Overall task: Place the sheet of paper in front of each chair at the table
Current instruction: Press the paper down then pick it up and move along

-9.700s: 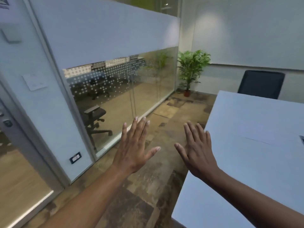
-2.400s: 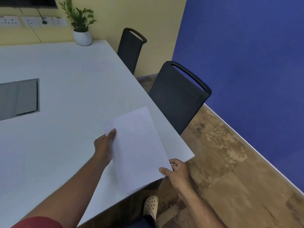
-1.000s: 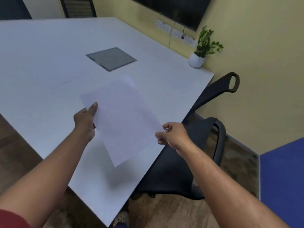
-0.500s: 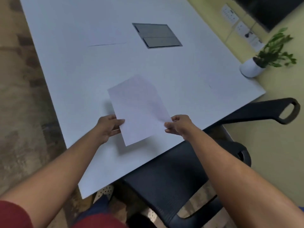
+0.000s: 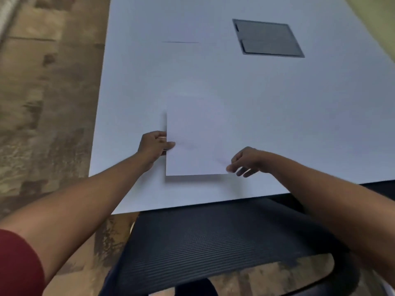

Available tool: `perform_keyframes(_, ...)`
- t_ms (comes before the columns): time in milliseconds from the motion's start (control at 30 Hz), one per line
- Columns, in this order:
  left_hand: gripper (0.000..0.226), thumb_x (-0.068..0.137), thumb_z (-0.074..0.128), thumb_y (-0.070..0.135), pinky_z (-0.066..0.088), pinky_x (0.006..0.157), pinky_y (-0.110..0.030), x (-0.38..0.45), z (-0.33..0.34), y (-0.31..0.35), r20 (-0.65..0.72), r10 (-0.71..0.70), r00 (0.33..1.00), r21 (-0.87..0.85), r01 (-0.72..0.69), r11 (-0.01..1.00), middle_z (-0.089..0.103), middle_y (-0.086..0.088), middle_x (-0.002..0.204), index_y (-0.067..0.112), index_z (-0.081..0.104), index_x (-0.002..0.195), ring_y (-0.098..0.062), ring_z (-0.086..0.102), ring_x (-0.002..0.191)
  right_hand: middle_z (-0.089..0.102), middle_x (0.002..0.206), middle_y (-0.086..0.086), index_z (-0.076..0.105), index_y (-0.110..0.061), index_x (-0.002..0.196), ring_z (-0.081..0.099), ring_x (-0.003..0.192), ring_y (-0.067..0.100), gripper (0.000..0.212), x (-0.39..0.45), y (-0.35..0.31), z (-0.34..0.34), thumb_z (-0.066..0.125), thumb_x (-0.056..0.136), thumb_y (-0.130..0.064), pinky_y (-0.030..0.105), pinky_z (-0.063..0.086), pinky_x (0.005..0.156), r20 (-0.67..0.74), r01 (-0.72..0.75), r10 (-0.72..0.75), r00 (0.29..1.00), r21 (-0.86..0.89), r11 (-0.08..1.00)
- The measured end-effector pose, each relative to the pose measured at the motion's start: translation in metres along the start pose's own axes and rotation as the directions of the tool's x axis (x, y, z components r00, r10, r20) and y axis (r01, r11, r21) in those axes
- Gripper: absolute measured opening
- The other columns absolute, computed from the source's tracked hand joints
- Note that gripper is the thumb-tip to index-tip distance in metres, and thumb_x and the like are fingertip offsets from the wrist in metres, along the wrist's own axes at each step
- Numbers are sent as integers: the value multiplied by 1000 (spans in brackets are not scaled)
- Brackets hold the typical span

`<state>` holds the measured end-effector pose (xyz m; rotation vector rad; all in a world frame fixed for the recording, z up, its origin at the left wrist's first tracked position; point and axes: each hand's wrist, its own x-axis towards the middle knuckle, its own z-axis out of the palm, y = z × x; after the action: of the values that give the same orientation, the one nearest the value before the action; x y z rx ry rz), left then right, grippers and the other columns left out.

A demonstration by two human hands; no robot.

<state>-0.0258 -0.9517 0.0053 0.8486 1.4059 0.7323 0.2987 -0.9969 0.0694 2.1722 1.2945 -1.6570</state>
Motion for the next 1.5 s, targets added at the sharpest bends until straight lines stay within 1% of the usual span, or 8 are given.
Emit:
perform_keyframes(233,36,84,89,-3,67,76,-34,8,7,-15,-37,25,999,107,-21,994,80,-13,96,8,72,113,-26,80,88,82,98,6,76,-17,77,74,82,16,17,34,22,-7,91,82,-22,26,58,69,8,64,-64,998,-3,998)
perform_keyframes(400,41,78,97,10,65,72,-34,27,8,-26,-69,106,992,394,-71,917,81,-19,96,9,76,113,-25,77,81,61,66,4,62,-12,63,55,62,18,34,61,34,8,91,81,-12,25,45,58,-33,85,-84,996,25,996)
perform_keyframes(600,49,79,97,23,56,73,-35,33,13,-47,-134,200,971,604,-80,793,76,-8,86,17,64,115,-23,70,73,78,68,7,73,-10,68,68,61,20,19,80,41,16,92,71,-8,27,55,58,-105,130,-131,986,-16,991)
perform_keyframes(900,35,89,87,36,53,82,-43,28,4,-67,-1,375,927,725,-258,639,62,-4,102,18,64,107,-20,57,88,72,73,13,53,-15,73,64,66,25,41,86,48,16,93,67,-23,36,51,63,-195,142,-162,967,-117,983)
perform_keyframes(1000,56,85,85,54,50,89,-42,23,-5,-71,153,446,882,824,-363,435,61,-5,126,17,69,125,-28,55,116,60,85,0,54,-15,85,54,77,21,35,84,58,11,85,77,-30,34,42,65,-327,317,-434,839,-353,880)
perform_keyframes(1133,96,79,57,88,30,124,-58,30,-21,-80,351,412,841,869,-457,192,43,0,168,32,53,156,-34,30,159,54,148,3,56,-20,144,49,134,30,77,95,75,6,75,84,-64,47,44,111,-90,509,-709,700,-634,583)
perform_keyframes(1267,111,76,38,101,1,135,-57,36,-23,-79,432,244,868,880,-465,96,13,11,181,42,29,169,-26,2,169,28,175,1,33,-25,165,21,161,30,103,110,77,7,43,83,-88,49,22,131,72,480,-681,729,-763,433)
perform_keyframes(1500,119,70,18,110,7,133,-57,45,-19,-72,414,249,875,898,-437,43,11,14,180,44,24,169,-26,6,169,25,176,-3,36,-28,165,22,162,26,99,116,70,3,41,85,-86,46,22,131,16,459,-698,716,-765,453)
